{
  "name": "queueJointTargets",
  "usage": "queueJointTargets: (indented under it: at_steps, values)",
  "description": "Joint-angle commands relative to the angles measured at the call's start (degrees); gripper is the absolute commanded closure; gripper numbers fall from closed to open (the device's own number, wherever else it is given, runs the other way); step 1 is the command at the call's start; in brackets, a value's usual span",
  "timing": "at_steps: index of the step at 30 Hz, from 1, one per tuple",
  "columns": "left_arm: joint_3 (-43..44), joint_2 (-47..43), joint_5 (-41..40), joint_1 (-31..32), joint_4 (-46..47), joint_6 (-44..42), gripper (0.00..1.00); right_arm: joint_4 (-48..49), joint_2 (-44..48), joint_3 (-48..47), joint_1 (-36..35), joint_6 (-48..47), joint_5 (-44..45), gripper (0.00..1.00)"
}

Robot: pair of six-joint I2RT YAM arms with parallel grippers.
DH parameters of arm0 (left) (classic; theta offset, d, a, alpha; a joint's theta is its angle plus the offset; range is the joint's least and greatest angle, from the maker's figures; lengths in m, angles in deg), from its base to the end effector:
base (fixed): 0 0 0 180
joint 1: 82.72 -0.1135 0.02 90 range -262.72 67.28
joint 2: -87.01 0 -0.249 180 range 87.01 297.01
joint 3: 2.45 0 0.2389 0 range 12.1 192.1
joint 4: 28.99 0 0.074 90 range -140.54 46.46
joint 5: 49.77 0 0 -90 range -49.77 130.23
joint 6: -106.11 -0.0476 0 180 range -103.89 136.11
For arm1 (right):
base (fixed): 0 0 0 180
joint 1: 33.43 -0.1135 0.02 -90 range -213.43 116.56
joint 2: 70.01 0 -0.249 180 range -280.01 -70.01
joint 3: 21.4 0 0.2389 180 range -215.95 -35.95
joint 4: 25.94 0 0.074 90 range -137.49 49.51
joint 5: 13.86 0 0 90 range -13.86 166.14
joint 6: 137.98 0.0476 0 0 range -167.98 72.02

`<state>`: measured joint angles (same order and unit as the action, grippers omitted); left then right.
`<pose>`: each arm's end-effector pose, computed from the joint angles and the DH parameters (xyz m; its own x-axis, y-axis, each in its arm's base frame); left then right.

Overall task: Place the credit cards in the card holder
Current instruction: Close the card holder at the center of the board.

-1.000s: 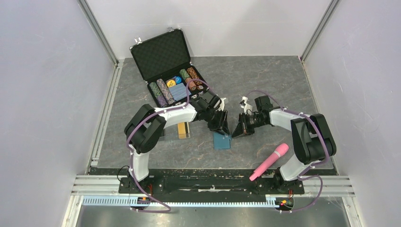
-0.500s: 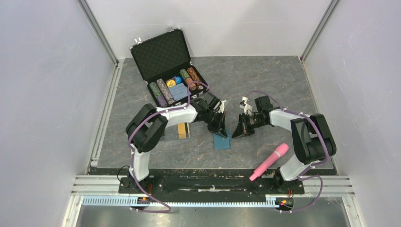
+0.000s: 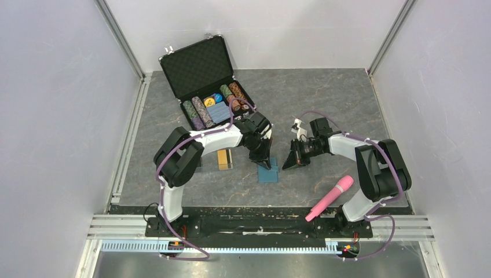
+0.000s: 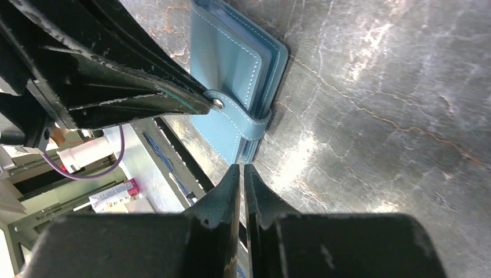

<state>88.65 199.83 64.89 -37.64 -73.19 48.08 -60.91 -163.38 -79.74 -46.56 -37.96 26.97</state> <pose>0.2587 -0.2876 0.1475 -0.9513 0.2725 -0.1444 0.3065 0.7844 -0.5392 0.2511 0.0955 0.1262 -0.9709 -0.1096 -0.2131 -0.2352 0.6063 0.7597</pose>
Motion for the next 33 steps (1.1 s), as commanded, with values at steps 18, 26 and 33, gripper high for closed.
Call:
queueJointTargets:
  at_steps: [18, 26, 33]
  values:
    - [-1.75, -1.55, -4.18, 0.45, -2.91, 2.07, 0.98, 7.05, -3.94, -6.68, -9.22, 5.8, -0.29, 0.95]
    - [-1.87, -0.25, -5.03, 0.89, -3.79, 1.63, 0.98, 3.82, -7.81, -9.55, -11.6, 3.55, 5.2, 1.0]
    - [-2.01, 0.87, -5.76, 1.49, -4.51, 1.09, 0.98, -1.22, -9.63, -10.29, -12.48, -0.06, 11.45, 1.0]
